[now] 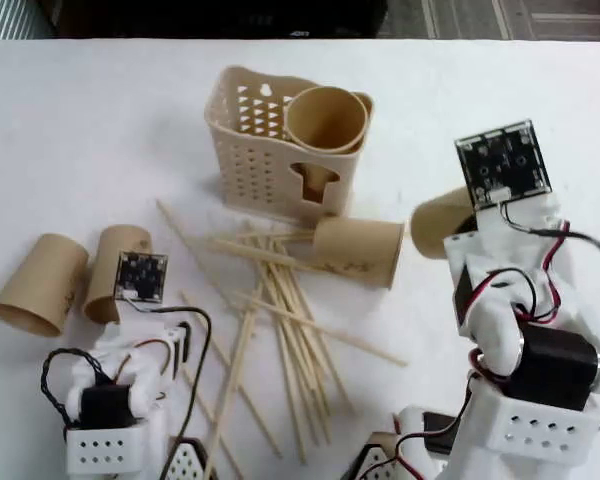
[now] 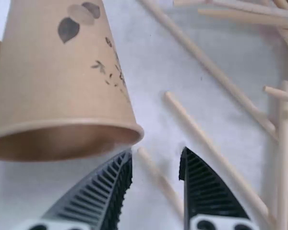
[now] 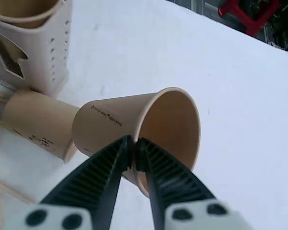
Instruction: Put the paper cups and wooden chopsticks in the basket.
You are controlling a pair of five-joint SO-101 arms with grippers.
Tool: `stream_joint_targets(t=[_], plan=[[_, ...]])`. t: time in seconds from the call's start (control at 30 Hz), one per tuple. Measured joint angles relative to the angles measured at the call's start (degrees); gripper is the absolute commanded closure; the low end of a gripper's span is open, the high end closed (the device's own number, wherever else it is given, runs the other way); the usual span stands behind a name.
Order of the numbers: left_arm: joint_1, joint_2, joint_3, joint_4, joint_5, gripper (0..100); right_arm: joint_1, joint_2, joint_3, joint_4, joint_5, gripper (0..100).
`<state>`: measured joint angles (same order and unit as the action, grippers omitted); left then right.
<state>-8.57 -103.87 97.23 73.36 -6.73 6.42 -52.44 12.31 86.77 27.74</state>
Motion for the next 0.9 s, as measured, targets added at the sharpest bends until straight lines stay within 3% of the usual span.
stream_joint_targets(t=[0.47, 0.73, 0.9], plan=[[0.0, 0.0, 0.0, 0.0, 0.0, 83, -2.9, 16.62, -27.34, 5.36, -0.62, 97.8], [0.0, 0.0, 0.0, 0.0, 0.0, 83, -10.81, 23.38, -36.84, 5.19, -0.62, 97.8], [0.0, 0.0, 0.0, 0.0, 0.0, 83, -15.38, 29.27, -38.68, -1.85, -0.62, 97.8]])
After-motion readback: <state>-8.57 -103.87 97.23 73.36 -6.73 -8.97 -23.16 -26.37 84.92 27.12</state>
